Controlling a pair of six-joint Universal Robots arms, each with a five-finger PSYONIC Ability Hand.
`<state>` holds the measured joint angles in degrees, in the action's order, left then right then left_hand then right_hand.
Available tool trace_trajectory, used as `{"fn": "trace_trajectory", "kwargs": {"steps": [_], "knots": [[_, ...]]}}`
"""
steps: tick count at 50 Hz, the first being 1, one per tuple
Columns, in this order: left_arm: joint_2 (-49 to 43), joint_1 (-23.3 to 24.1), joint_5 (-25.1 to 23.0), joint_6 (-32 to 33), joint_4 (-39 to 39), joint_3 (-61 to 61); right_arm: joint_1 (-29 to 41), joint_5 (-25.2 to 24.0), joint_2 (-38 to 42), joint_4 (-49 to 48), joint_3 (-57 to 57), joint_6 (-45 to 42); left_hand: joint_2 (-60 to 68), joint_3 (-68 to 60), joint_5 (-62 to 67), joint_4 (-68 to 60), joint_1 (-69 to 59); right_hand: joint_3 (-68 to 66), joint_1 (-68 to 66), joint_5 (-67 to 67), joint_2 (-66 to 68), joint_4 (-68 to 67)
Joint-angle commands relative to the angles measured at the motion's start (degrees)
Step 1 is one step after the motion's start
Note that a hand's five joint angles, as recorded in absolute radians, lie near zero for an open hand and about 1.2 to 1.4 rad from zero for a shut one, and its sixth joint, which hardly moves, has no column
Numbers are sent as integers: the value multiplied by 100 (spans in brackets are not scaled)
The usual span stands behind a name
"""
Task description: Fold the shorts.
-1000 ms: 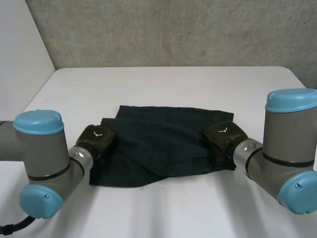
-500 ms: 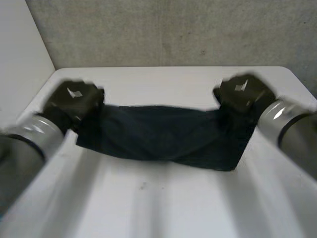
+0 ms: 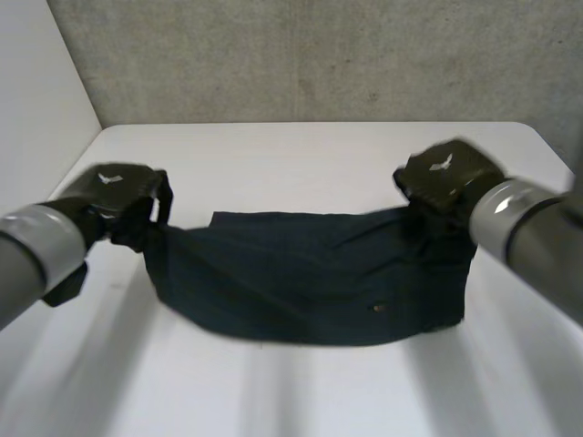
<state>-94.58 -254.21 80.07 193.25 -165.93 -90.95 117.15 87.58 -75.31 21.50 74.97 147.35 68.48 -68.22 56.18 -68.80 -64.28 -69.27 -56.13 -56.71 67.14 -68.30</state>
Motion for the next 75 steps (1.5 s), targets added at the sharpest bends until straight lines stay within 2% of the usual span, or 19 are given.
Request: {"fn": "trace_trajectory", "kwargs": {"steps": [1, 7, 10, 13, 16, 17, 21, 24, 30, 38, 46, 51, 56, 58, 65, 75], "knots": [[-1876, 178, 640, 55, -352, 1663, 27, 373, 1235, -724, -561, -40, 1152, -1178, 1382, -1120, -1572, -1073, -2387, -1329, 1286, -1170], [-2863, 249, 1081, 38, -484, 3239, 27, 585, 1650, -1428, -1230, -67, 1152, -1178, 1382, -1120, -1572, -1073, -2387, -1329, 1286, -1170], [-3110, 389, 1169, 11, -615, 4162, 27, 594, 1721, -2087, -1678, -75, 1152, -1178, 1382, -1120, -1572, -1073, -2387, -1329, 1286, -1170], [-3110, 521, 1283, -15, -1054, 4971, 10, 611, 1651, -3217, -2292, -145, 1152, -1178, 1382, -1120, -1572, -1073, -2387, -1329, 1286, -1170], [-2935, 627, 1564, -59, -1888, 5385, 18, 647, 1450, -3984, -2592, -207, 1152, -1178, 1382, -1120, -1572, -1073, -2387, -1329, 1286, -1170], [-2552, 670, 1721, -94, -2421, 5403, 27, 664, 1266, -4474, -2741, -225, 1152, -1178, 1382, -1120, -1572, -1073, -2387, -1329, 1286, -1170], [-1593, 680, 1855, -287, -3337, 5010, 36, 664, 1045, -5033, -2865, -225, 1152, -1178, 1382, -1120, -1572, -1073, -2387, -1329, 1286, -1170], [-1283, 662, 1802, -445, -3560, 4501, 36, 629, 1009, -4893, -2839, -225, 1152, -1178, 1382, -1120, -1572, -1073, -2387, -1329, 1286, -1170], [-1229, 609, 1679, -499, -3385, 3524, 141, 585, 1000, -4269, -2506, -181, 1152, -1178, 1382, -1120, -1572, -1073, -2387, -1329, 1286, -1170], [-1212, 328, 1591, -464, -3340, 1652, 185, 401, 1360, -3759, -1365, -189, 1152, -1178, 1382, -1120, -1572, -1073, -2387, -1329, 1286, -1170], [-1685, 345, 1310, -367, -3358, -80, 352, 225, 2089, -3487, -38, -251, 1152, -1178, 1382, -1120, -1572, -1073, -2387, -1329, 1286, -1170], [-1993, 486, 1310, 115, -3244, -730, 361, 242, 2257, -3153, 342, -242, 1152, -1178, 1382, -1120, -1572, -1073, -2387, -1329, 1286, -1170], [-1775, 442, 1318, 582, -3156, -1249, 361, 242, 2029, -2705, 536, -190, 1152, -1178, 1382, -1120, -1572, -1073, -2387, -1329, 1286, -1170], [-1390, 425, 1310, 705, -3086, -1451, 335, 242, 1749, -2442, 649, -190, 1152, -1178, 1382, -1120, -1572, -1073, -2387, -1329, 1286, -1170], [-501, 442, 1292, 785, -2647, -2005, 300, 225, 1264, -1686, 1045, -233, 1152, -1178, 1382, -1120, -1572, -1073, -2387, -1329, 1286, -1170], [396, 697, 1257, 1171, -1004, -2752, 326, 190, 509, -157, 1757, -488, 1152, -1178, 1382, -1120, -1572, -1073, -2387, -1329, 1286, -1170]]}}
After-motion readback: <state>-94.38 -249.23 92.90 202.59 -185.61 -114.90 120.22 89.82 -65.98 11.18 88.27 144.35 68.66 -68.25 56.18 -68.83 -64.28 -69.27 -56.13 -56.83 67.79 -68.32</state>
